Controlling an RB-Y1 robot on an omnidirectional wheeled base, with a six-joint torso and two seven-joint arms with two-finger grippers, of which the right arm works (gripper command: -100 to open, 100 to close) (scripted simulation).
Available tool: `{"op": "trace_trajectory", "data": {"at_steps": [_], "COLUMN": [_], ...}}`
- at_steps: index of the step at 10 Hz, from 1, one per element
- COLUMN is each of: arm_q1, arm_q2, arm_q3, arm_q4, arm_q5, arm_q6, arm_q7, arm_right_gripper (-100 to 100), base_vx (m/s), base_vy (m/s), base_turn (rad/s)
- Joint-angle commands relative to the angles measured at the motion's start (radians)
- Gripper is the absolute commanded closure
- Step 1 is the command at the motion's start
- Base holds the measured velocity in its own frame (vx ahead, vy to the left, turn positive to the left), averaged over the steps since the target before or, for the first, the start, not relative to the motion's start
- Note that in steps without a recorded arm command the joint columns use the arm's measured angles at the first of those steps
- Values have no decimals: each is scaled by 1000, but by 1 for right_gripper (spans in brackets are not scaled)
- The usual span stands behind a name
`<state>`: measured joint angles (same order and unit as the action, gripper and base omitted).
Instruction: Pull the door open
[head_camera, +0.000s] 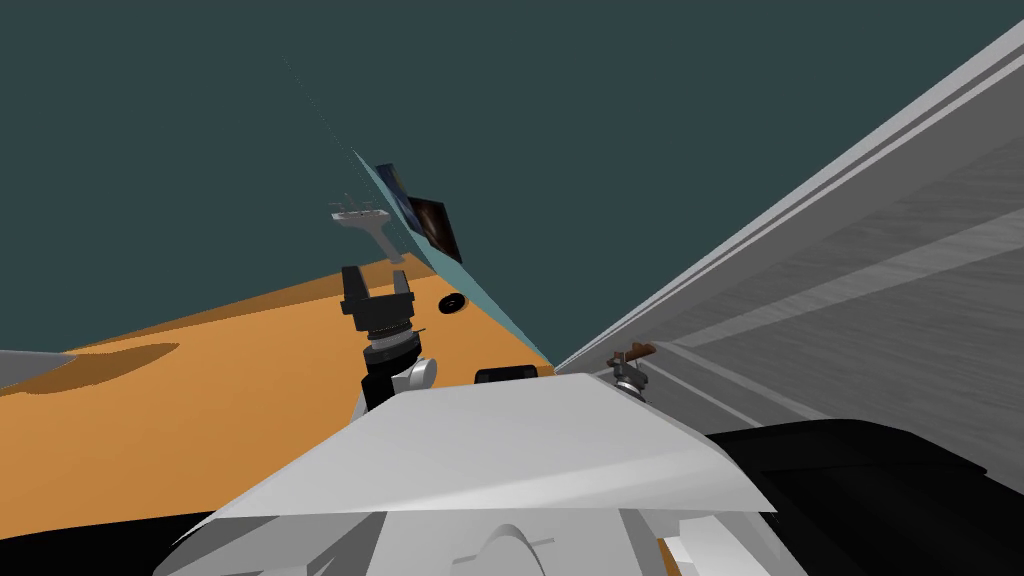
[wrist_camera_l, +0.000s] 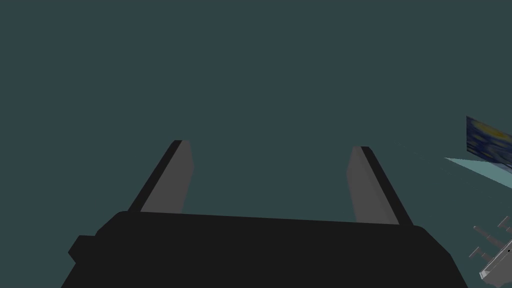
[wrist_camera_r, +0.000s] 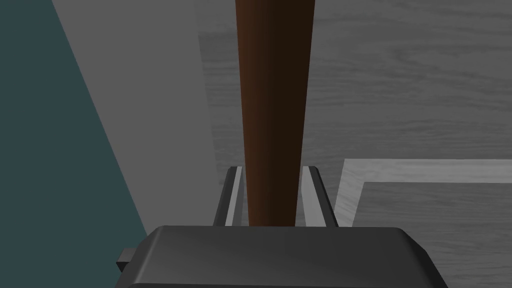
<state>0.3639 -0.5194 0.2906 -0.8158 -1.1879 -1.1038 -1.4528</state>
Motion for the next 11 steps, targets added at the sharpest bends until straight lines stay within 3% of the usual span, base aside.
{"op": "trace_trajectory", "data": {"at_steps": [1, 3, 11], "arm_q1": [0, 0, 26], "arm_q2": [-1, -1, -35], "arm_q3": [-1, -1, 97], "arm_q4": [1, 1, -50], "arm_q5": [0, 0, 82], "arm_q6": [1, 1, -35], "arm_q7": [0, 0, -41], "arm_right_gripper": [100, 100, 100], "base_vx": [-4, 0, -203], "base_vy": [-6, 0, 53], "base_turn": [11, 0, 46]}}
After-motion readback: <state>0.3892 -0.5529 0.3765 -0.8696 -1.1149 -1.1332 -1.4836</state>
